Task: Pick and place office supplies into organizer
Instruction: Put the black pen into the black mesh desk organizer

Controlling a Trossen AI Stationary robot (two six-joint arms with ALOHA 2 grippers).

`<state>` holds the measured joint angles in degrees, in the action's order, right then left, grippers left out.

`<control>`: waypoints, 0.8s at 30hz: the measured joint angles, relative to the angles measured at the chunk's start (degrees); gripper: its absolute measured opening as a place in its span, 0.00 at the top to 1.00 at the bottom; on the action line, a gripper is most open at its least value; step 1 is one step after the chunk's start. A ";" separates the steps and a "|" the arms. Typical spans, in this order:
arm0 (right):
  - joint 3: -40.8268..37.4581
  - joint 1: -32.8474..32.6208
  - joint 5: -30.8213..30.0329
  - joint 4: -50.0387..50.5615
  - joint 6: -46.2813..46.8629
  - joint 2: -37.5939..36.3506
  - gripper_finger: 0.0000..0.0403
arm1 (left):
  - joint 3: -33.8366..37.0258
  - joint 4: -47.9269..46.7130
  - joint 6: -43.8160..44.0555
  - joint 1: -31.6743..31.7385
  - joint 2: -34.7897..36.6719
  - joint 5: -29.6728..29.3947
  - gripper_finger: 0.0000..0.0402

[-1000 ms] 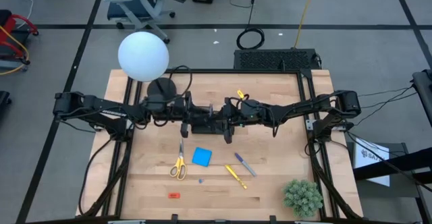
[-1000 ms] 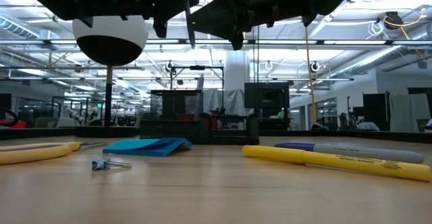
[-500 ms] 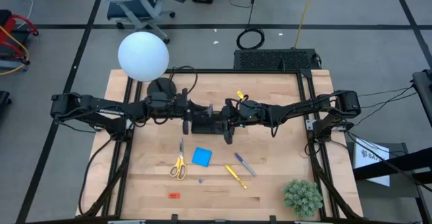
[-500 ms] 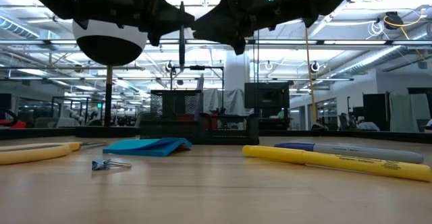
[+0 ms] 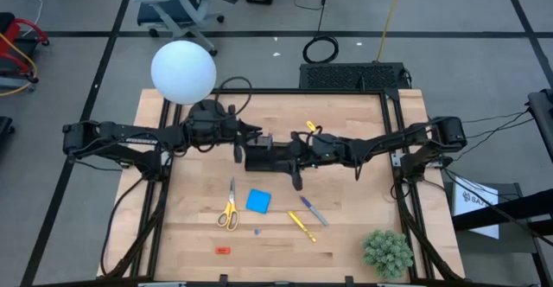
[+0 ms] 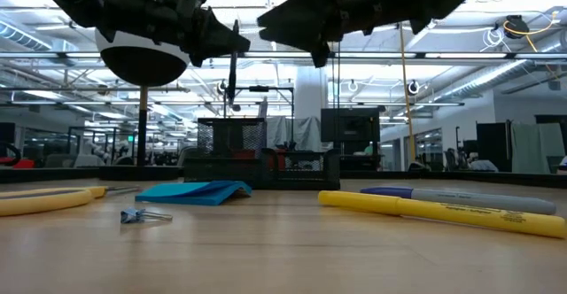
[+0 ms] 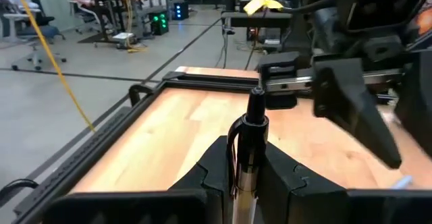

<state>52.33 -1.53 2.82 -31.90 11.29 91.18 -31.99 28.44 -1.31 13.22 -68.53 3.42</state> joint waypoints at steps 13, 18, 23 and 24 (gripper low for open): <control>-6.64 -0.44 0.06 -9.15 0.14 -2.80 0.74 | -0.02 8.08 0.28 1.54 -6.62 3.99 0.88; -6.64 -0.47 0.01 -9.17 0.24 -2.80 0.74 | -0.04 13.56 0.34 1.39 -11.89 4.59 0.88; -6.64 -0.50 0.01 -8.68 0.24 -2.80 0.74 | -0.04 19.84 1.77 1.39 -18.17 6.05 0.88; -6.65 -0.50 0.01 -8.59 0.24 -2.80 0.74 | -0.04 20.97 1.85 1.38 -19.23 6.24 0.88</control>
<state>45.68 -2.02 2.83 -40.49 11.53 88.38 -32.03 49.41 0.54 14.60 -87.76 9.66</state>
